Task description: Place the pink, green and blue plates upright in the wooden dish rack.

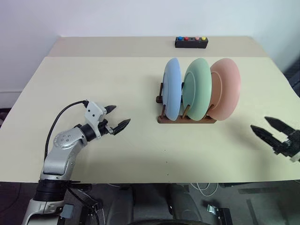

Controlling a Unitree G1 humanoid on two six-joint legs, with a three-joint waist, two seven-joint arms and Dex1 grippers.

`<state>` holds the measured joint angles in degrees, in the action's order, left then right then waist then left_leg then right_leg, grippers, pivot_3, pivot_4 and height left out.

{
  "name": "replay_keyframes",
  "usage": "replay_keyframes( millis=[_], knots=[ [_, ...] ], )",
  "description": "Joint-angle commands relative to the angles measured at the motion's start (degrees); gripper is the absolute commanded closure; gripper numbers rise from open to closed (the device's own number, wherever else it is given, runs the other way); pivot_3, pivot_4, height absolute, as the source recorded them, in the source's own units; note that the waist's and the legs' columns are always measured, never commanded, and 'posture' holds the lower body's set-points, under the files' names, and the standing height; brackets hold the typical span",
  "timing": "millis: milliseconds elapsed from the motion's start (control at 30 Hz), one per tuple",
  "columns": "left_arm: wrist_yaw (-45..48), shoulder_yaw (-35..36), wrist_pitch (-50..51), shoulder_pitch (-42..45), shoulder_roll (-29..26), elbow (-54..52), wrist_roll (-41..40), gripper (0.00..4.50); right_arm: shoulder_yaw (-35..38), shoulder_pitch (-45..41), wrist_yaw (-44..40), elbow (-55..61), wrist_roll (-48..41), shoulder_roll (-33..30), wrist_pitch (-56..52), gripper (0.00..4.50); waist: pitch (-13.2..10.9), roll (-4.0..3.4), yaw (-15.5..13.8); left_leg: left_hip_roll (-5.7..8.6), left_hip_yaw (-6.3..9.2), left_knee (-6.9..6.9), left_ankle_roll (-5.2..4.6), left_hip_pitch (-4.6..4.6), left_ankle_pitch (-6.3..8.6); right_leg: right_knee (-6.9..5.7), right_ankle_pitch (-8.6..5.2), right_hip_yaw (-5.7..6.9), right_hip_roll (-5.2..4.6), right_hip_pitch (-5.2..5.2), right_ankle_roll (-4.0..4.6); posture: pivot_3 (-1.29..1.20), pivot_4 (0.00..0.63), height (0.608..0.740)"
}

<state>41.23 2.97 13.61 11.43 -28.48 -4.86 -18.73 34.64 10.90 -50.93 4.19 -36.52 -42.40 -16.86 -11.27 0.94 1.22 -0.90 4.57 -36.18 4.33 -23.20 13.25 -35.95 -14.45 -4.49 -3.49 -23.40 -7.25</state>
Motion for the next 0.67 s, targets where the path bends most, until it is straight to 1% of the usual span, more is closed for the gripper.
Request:
replay_keyframes(
  millis=[33,133,333,667],
  knots=[
    [-0.91,-0.94,-2.02,-0.52,1.13,-1.23,1.36,0.00,-1.57,-4.10,1.57,-4.76,3.18,1.26,4.11,1.12,-0.01,-0.04,-0.10,0.01,-0.02,-0.01,0.00,-0.01,0.00,0.00,0.00,-0.01,-0.03,0.00,-0.01,0.00,0.150,0.730],
    [-0.97,-1.33,-2.16,-1.54,1.65,-2.31,1.67,0.00,-4.16,-7.17,1.41,-9.14,6.24,1.55,6.86,1.12,-0.01,-0.07,-0.19,0.03,-0.02,-0.01,0.00,-0.01,0.00,-0.03,0.01,-0.02,-0.03,0.00,-0.02,0.00,0.150,0.730],
    [-1.27,-1.72,-1.71,-3.03,1.76,-3.76,1.93,0.00,-6.42,-12.25,-0.40,-16.23,7.87,1.57,9.72,1.12,-0.01,-0.07,-0.23,0.03,-0.01,-0.01,0.00,0.01,0.00,-0.05,0.01,-0.01,-0.02,0.01,-0.02,0.00,0.150,0.730],
    [-2.20,-1.69,-0.71,-3.13,2.18,-4.49,1.57,0.00,-7.03,-12.71,-0.48,-16.88,7.85,2.07,9.99,1.12,-0.01,-0.08,-0.19,0.02,0.00,-0.01,0.00,0.03,0.00,-0.08,0.01,-0.01,-0.02,0.02,-0.03,0.00,0.150,0.730]
  ],
)
